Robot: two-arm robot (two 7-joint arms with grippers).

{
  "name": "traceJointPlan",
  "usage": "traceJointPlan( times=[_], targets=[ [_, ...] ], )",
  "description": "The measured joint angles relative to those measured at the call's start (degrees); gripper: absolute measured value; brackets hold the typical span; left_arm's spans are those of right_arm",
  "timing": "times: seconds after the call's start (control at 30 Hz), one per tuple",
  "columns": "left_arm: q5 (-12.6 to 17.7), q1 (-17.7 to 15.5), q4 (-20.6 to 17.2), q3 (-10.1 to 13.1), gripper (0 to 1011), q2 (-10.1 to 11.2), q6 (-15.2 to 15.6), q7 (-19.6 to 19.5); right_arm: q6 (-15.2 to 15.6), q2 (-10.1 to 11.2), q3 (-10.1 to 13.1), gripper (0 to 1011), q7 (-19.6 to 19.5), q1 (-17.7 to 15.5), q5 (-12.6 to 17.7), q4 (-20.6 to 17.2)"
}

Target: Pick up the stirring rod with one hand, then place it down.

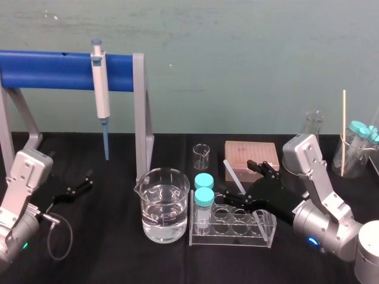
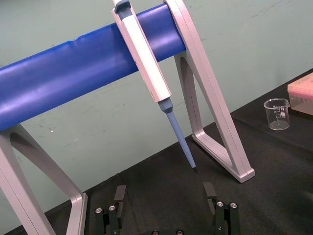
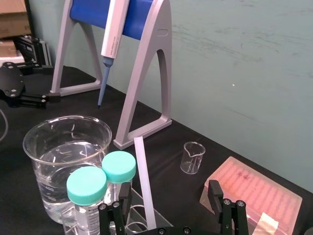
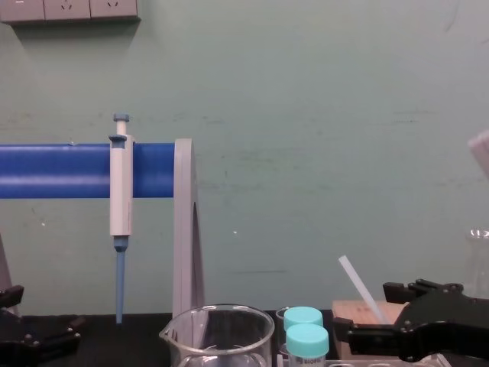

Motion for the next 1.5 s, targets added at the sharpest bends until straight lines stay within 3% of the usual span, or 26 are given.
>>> traceJointPlan(
  times=[0.33,0.5,0.63,0.97,1.37,1.5],
  targets=[
    [0.0,0.0,0.0,0.0,1000,0.0,0.0,0.0,0.0,0.1,0.0,1003,0.0,0.0,0.2,0.0],
    [0.0,0.0,0.0,0.0,1000,0.0,0.0,0.0,0.0,0.1,0.1,927,0.0,0.0,0.4,0.0],
    [0.0,0.0,0.0,0.0,1000,0.0,0.0,0.0,0.0,0.1,0.1,839,0.1,-0.1,0.5,0.0],
    [0.0,0.0,0.0,0.0,1000,0.0,0.0,0.0,0.0,0.2,0.1,484,0.1,-0.1,0.5,-0.1],
    [0.0,0.0,0.0,0.0,1000,0.0,0.0,0.0,-0.1,0.2,0.1,126,0.2,-0.1,0.6,-0.1],
    [0.0,0.0,0.0,0.0,1000,0.0,0.0,0.0,-0.1,0.1,0.2,72,0.3,-0.1,0.6,-0.1]
  ],
)
